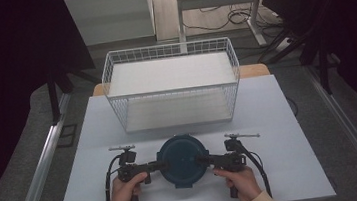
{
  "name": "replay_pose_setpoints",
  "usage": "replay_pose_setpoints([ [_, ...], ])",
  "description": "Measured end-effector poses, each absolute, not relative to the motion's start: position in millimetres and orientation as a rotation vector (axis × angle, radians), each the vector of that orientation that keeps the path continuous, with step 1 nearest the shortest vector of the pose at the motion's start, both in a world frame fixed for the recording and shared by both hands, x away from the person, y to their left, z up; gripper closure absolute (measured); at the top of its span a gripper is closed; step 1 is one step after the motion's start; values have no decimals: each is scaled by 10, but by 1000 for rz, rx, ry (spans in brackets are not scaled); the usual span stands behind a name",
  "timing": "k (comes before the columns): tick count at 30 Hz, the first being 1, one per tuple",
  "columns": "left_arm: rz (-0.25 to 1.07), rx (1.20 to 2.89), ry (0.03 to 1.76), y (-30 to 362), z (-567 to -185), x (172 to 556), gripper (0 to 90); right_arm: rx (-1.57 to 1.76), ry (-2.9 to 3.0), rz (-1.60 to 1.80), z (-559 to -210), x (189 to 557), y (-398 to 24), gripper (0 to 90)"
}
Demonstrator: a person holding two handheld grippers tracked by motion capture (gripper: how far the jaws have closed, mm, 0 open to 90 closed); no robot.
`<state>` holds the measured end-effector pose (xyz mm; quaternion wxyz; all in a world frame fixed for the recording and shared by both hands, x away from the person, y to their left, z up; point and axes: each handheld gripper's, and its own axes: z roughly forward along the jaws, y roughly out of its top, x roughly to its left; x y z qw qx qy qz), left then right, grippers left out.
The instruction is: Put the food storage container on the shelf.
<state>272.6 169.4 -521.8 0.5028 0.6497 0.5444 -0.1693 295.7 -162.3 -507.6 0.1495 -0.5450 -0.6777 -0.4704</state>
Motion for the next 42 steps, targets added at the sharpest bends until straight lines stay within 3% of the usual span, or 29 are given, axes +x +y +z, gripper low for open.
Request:
replay_pose_setpoints([
  [42, -291, 1555, 1217, 1741, -4805, 2558, 459, -1430, -2072, -1462, -4641, 2848, -1612, 415],
])
